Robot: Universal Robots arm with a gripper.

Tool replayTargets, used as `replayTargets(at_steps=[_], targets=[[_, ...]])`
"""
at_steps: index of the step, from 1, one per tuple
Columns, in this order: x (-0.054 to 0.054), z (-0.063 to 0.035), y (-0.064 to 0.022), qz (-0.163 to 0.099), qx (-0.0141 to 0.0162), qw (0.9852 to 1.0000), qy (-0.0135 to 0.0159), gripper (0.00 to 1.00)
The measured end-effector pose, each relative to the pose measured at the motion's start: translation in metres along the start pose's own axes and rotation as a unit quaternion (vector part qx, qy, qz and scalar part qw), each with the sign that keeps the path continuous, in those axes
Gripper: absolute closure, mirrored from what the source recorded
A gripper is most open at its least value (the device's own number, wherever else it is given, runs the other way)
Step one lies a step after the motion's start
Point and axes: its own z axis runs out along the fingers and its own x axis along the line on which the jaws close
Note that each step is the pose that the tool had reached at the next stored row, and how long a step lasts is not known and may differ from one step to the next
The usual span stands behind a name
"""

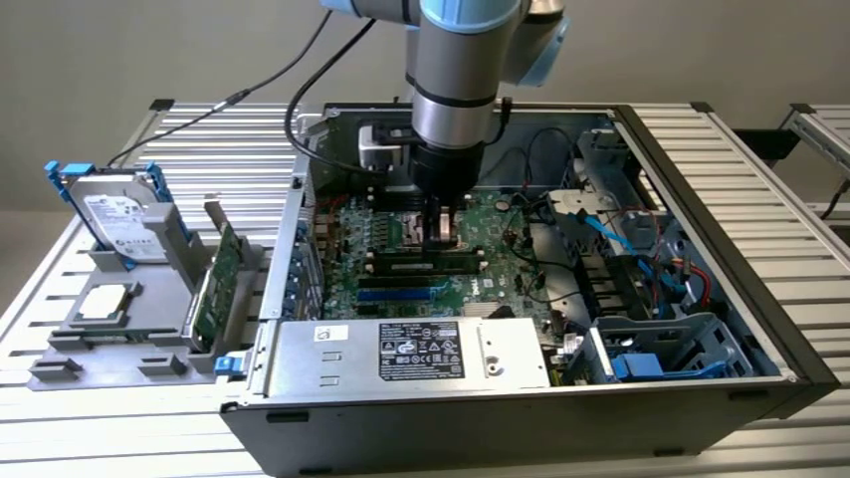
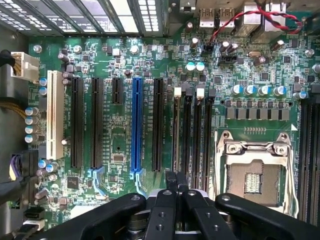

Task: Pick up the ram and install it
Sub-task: 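Press down the ram until it locks into place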

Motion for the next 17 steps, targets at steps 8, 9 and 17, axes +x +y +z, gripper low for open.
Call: replayTargets(at_steps=[8,9,17], targets=[[0.000,0.0035,0.0000,0.000,-0.0005,1.0000,0.0027,0.89],[0.000,0.0022,0.0001,0.000,-0.0007,1.0000,0.0021,0.89],[0.000,-0.0076,0.0007,0.000,-0.0033,1.0000,0.0030,0.89]])
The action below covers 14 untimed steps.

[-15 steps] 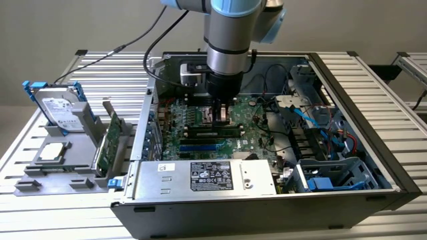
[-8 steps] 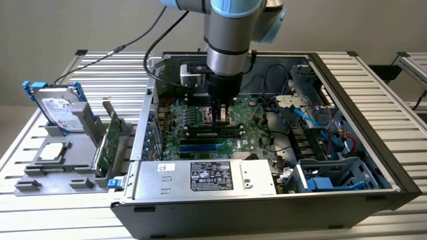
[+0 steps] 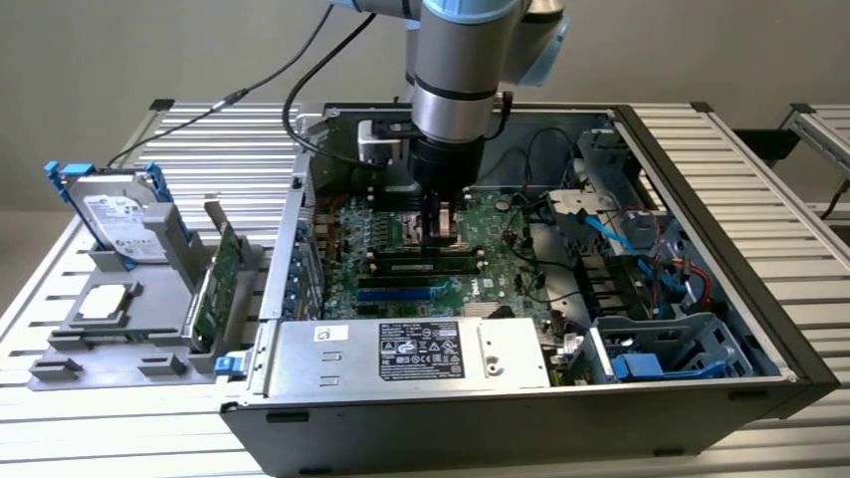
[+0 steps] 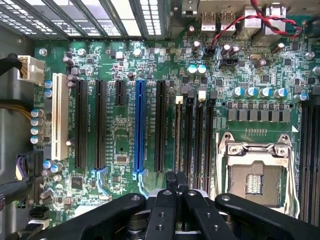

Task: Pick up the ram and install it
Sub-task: 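Press down the ram until it locks into place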

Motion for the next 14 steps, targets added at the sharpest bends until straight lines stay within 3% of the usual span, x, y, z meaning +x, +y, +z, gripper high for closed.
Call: replayTargets(at_steps=[5,14], targets=[[0.0005,-0.0096,0.0006,0.000,-0.0025,1.0000,0.0001,0.89],[0.0005,-0.0100,0.0006,-0.001,-0.0027,1.0000,0.0000,0.89]])
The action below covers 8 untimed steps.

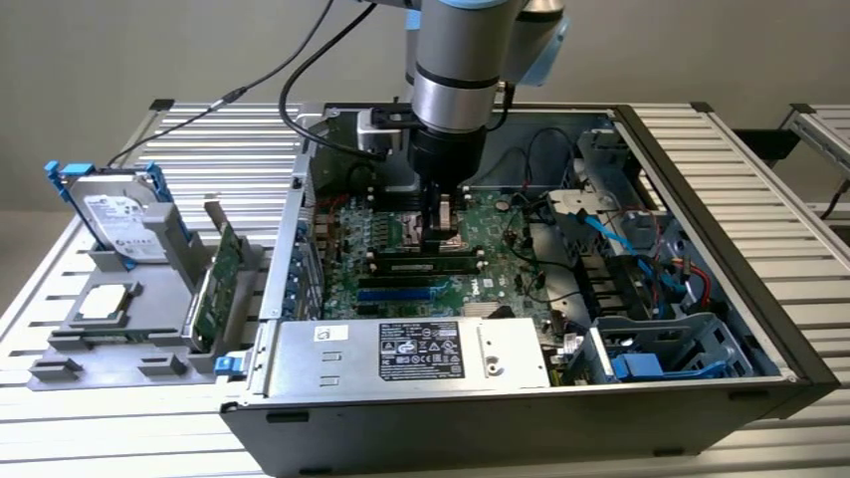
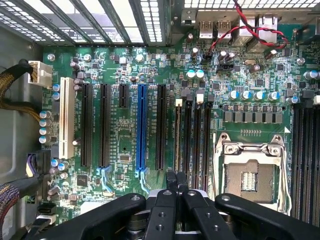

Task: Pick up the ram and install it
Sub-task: 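Press down the ram until it locks into place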

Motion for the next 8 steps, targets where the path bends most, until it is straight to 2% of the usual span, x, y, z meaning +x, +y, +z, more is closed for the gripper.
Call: replayTargets(at_steps=[8], targets=[[0.0001,0.0000,-0.0001,0.000,-0.0001,1.0000,0.0001,0.89]])
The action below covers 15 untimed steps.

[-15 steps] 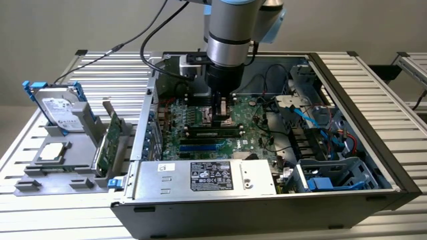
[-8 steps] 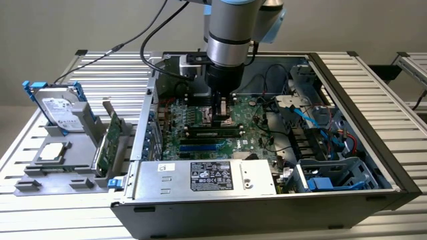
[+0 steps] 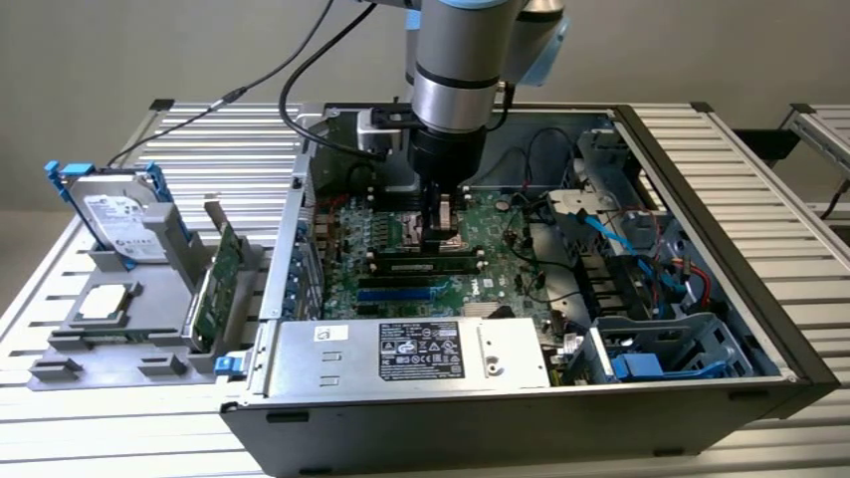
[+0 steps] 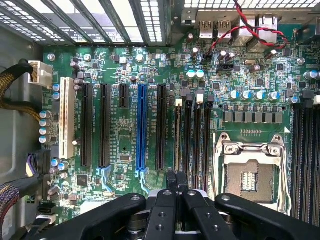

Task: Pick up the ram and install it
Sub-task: 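Press down the ram until it locks into place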

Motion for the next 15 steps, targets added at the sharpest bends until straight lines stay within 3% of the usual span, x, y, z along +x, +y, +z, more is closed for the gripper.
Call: replayTargets(at_steps=[8,15], targets=[[0.0002,-0.0001,0.0000,0.025,-0.0012,0.9997,-0.0034,0.89],[0.0002,-0.0001,0.0000,0.055,-0.0028,0.9985,-0.0056,0.89]])
